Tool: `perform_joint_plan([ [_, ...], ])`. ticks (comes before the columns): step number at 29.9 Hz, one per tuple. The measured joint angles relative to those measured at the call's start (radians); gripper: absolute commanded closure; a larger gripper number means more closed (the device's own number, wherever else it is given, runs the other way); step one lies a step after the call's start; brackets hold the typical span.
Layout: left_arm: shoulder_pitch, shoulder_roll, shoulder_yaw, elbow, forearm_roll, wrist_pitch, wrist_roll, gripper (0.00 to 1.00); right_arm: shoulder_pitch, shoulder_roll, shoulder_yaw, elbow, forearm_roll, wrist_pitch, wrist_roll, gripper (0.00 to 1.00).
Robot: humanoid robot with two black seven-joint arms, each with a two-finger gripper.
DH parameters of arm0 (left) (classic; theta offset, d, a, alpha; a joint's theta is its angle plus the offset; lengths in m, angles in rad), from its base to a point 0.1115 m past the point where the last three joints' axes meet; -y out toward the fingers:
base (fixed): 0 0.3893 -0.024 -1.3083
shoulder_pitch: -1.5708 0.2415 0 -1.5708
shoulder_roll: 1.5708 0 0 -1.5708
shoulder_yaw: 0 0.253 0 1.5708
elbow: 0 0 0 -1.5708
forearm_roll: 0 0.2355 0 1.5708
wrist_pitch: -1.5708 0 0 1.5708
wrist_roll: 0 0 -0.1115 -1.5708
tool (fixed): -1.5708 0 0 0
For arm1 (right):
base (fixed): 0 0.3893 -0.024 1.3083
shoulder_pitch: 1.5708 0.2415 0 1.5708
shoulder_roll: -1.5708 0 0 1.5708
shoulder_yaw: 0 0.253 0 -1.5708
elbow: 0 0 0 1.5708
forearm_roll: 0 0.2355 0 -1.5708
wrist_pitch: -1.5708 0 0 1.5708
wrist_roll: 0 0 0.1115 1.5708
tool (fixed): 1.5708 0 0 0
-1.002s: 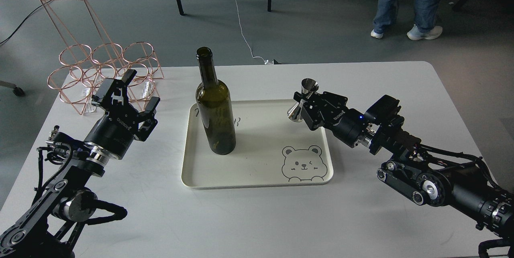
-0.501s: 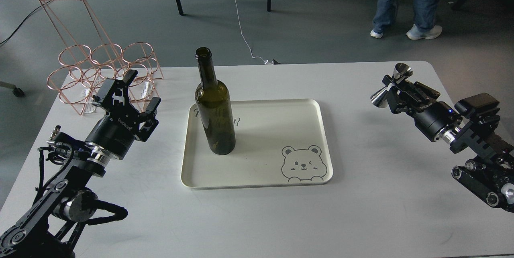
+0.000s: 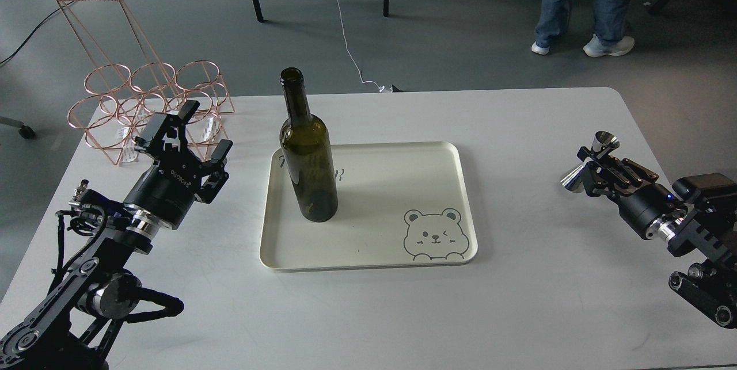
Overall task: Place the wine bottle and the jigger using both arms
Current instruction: 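Lift the jigger off the tray and carry it away from the tray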
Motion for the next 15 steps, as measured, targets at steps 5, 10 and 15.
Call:
perform_joint_plan([
  [5,0.001,-0.001,0.000,-0.002,0.000,0.000,0.000,0.02,0.000,0.026,-0.005,-0.034,0.004,0.000,0.000,0.74],
  [10,0.001,0.001,0.001,-0.002,0.000,0.000,0.000,0.02,0.003,0.048,-0.006,-0.053,0.005,0.000,0.000,0.73],
  [15,0.001,0.002,0.001,-0.002,0.000,0.000,0.000,0.02,0.004,0.056,-0.007,-0.057,0.005,0.000,0.000,0.63],
])
